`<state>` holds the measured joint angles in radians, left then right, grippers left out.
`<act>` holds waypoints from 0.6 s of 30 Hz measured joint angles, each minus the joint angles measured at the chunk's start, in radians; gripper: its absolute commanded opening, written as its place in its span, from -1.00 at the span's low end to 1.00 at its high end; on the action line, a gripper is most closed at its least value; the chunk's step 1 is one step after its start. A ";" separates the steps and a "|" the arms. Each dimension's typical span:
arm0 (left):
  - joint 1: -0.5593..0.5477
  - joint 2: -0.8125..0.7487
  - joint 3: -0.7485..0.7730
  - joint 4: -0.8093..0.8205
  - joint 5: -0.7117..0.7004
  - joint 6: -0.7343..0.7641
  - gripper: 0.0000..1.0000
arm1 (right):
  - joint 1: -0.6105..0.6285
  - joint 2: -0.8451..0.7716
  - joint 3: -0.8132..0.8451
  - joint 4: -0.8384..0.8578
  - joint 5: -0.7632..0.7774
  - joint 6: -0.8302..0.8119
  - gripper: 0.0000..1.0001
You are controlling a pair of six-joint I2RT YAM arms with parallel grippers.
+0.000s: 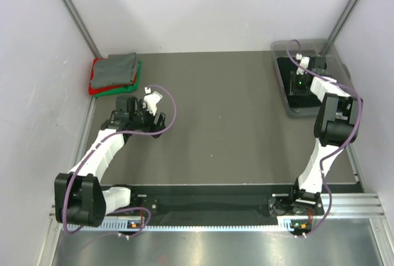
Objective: Fold and stack the t-shirts
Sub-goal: Grab the tshirt from the pile
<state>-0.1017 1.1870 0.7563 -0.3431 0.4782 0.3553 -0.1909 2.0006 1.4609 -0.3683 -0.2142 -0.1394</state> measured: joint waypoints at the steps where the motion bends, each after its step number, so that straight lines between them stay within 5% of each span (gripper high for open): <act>1: 0.002 0.000 0.000 -0.001 0.000 0.000 0.60 | -0.001 0.005 0.002 0.001 0.001 -0.008 -0.72; 3: 0.003 0.000 0.000 -0.003 -0.001 0.000 0.60 | -0.005 0.010 0.009 0.000 0.003 -0.014 -1.00; 7: 0.003 0.000 0.000 -0.003 -0.007 0.000 0.60 | -0.012 -0.001 0.012 -0.001 0.003 -0.008 -1.00; 10: 0.003 0.000 0.000 -0.002 -0.023 -0.004 0.78 | -0.013 -0.064 -0.019 -0.003 0.020 -0.023 -1.00; 12: 0.003 -0.002 0.001 -0.001 -0.039 -0.019 0.98 | -0.015 -0.158 -0.048 -0.022 0.040 -0.049 -1.00; 18: 0.003 -0.015 0.039 -0.008 -0.082 -0.117 0.98 | -0.002 -0.533 -0.040 -0.077 0.063 -0.178 -1.00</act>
<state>-0.0982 1.1721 0.7948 -0.3515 0.3958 0.2379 -0.1925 1.4673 1.4204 -0.4450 -0.1509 -0.3172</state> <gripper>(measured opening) 0.987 0.057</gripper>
